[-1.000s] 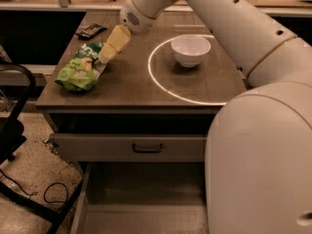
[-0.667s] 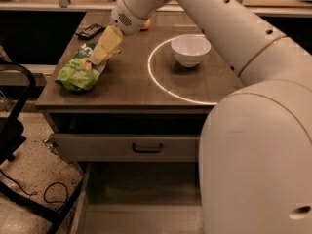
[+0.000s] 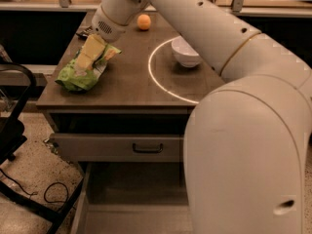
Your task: Place green rice chip bag into middle drawer
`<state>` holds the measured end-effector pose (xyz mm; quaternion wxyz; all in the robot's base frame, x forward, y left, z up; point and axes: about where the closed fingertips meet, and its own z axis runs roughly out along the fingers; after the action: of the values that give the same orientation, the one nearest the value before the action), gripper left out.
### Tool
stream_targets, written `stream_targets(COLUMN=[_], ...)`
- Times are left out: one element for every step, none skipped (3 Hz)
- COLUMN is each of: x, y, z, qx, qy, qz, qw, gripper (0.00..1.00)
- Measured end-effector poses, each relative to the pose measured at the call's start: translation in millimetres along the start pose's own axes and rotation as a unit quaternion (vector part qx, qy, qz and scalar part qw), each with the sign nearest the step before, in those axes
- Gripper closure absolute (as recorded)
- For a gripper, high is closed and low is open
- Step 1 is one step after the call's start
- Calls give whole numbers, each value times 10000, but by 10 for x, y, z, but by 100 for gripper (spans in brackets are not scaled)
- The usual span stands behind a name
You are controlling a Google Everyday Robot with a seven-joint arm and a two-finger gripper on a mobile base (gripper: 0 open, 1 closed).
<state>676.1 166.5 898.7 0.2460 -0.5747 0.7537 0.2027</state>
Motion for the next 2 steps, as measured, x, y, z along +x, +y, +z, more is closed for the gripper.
stream_targets(x=[-8, 19], y=[9, 18], z=[225, 481], qx=[107, 67], qy=[160, 257], qz=[-30, -34], qw=[9998, 9996], gripper=[0, 0])
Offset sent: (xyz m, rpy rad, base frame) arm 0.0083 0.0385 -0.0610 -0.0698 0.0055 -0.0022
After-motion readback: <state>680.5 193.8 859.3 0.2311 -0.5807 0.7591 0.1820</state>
